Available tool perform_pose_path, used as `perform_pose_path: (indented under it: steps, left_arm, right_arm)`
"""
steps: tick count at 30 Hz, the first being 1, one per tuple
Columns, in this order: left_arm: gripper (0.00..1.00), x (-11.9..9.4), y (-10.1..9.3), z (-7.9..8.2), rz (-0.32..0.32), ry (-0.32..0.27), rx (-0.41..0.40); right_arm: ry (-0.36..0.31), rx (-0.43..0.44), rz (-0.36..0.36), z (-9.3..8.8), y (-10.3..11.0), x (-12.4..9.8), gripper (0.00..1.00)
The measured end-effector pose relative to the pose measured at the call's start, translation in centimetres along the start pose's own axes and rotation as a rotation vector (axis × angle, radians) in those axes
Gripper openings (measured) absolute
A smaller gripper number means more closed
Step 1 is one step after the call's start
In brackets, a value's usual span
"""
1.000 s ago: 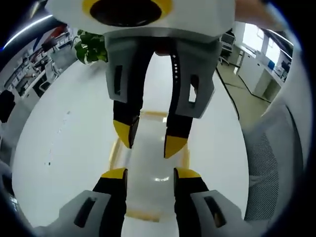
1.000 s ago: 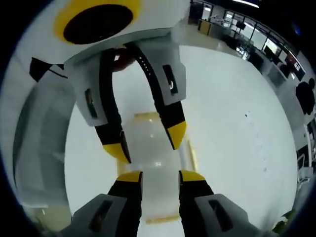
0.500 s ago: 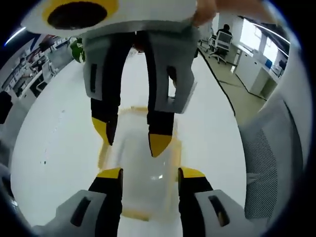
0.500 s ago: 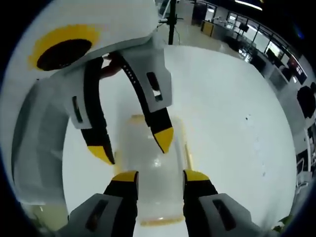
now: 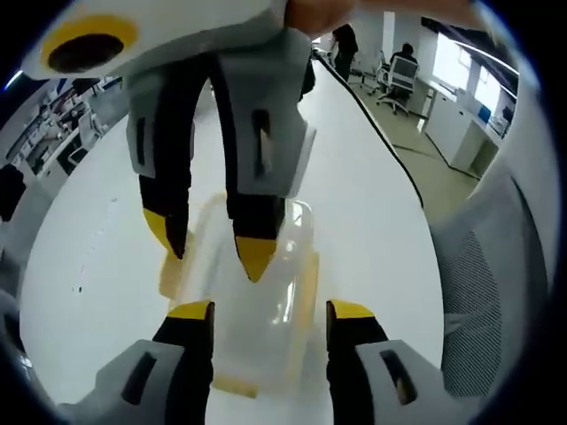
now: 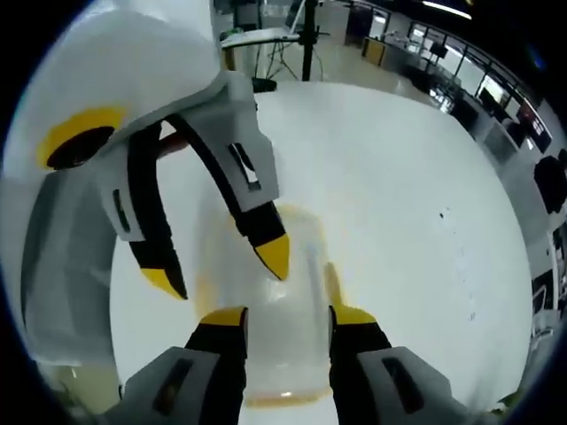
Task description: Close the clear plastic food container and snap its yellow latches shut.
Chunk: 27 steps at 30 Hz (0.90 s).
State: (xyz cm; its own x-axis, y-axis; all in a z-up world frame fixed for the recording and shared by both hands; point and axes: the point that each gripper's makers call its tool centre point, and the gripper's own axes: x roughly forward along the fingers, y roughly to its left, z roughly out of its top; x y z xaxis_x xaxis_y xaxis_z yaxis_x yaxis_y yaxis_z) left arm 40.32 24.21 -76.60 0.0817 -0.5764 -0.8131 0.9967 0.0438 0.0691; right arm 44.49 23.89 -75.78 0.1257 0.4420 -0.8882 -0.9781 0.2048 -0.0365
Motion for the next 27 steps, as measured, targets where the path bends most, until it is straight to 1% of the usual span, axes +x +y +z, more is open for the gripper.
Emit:
perform_pose_path:
  steps: [7, 10, 12, 16, 19, 24, 25, 27]
  left_arm:
    - [0.51, 0.1, -0.1, 0.1, 0.039, -0.01, -0.007]
    - [0.53, 0.2, -0.1, 0.2, 0.048, -0.021, -0.027]
    - [0.54, 0.2, -0.3, 0.2, 0.055, -0.022, -0.023]
    - [0.55, 0.4, -0.5, 0.0, 0.082, -0.02, 0.006]
    - [0.55, 0.5, -0.5, 0.1, 0.101, -0.017, 0.012]
    - [0.56, 0.6, -0.6, 0.0, 0.129, 0.004, 0.045]
    - [0.56, 0.7, -0.6, 0.0, 0.145, 0.01, 0.053]
    - [0.58, 0.9, -0.7, -0.3, 0.161, 0.041, 0.103]
  right_arm:
    - [0.006, -0.009, -0.001, 0.1, -0.6, 0.0, 0.35]
    - [0.012, -0.014, 0.004, 0.1, -0.8, 0.0, 0.35]
    - [0.013, -0.017, 0.009, 0.1, -0.9, 0.0, 0.35]
    - [0.018, -0.02, 0.015, 0.2, -1.2, 0.3, 0.34]
    - [0.026, -0.017, 0.029, 0.1, -1.1, 0.6, 0.34]
    - [0.025, -0.01, 0.042, 0.1, -1.2, 1.0, 0.35]
    - [0.026, -0.006, 0.045, 0.1, -1.3, 1.1, 0.35]
    - [0.026, 0.007, 0.064, 0.0, -1.3, 1.2, 0.35]
